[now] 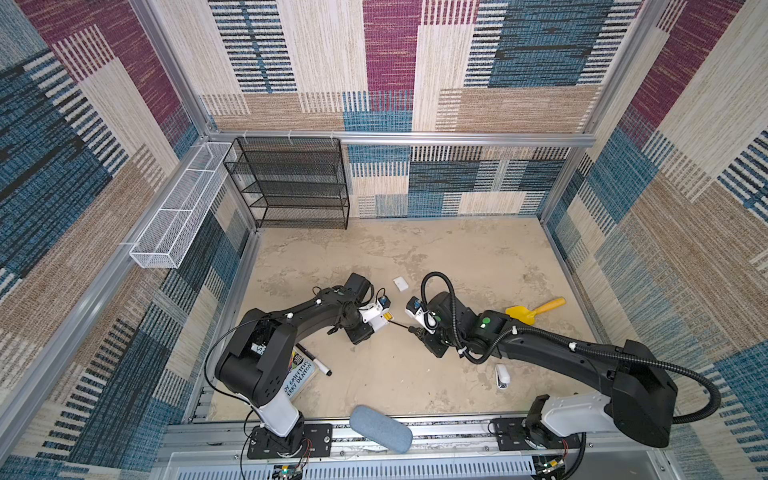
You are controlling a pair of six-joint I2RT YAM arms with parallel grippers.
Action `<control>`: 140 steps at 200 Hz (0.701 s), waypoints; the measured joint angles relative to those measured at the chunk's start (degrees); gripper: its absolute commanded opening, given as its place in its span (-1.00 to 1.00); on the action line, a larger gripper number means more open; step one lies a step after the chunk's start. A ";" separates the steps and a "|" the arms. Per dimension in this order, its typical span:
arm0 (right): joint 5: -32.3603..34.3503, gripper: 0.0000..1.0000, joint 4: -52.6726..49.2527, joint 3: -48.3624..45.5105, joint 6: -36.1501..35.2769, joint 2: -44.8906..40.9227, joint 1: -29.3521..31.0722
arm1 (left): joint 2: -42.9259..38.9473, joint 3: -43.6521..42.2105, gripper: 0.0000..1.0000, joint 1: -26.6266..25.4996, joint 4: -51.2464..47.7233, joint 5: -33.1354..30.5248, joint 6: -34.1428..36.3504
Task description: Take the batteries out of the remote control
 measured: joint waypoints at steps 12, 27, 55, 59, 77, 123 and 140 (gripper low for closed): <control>0.00 -1.00 0.02 -0.02 0.00 0.07 0.00 | 0.00 0.02 0.22 0.00 0.00 0.02 0.00; -0.02 -1.00 0.35 -0.13 0.02 0.39 0.00 | 0.07 0.04 0.21 0.00 -0.02 0.24 -0.02; -0.04 -1.00 1.51 -1.01 1.09 0.85 0.00 | 0.17 0.09 0.21 0.15 -0.11 0.85 -0.22; -0.04 -1.00 1.75 -1.29 1.38 0.83 0.00 | 0.17 0.11 0.21 0.15 -0.13 0.85 -0.22; -0.24 -1.00 3.72 -3.04 3.26 0.22 0.00 | 0.17 0.13 0.21 0.15 -0.22 0.87 -0.24; -1.44 -1.00 14.53 -11.98 9.68 -3.21 0.15 | -0.15 -0.02 0.21 0.15 -0.42 0.72 -0.20; -1.77 -1.00 18.71 -14.95 11.67 -3.69 0.26 | -0.24 -0.04 0.21 0.13 -0.42 0.57 -0.20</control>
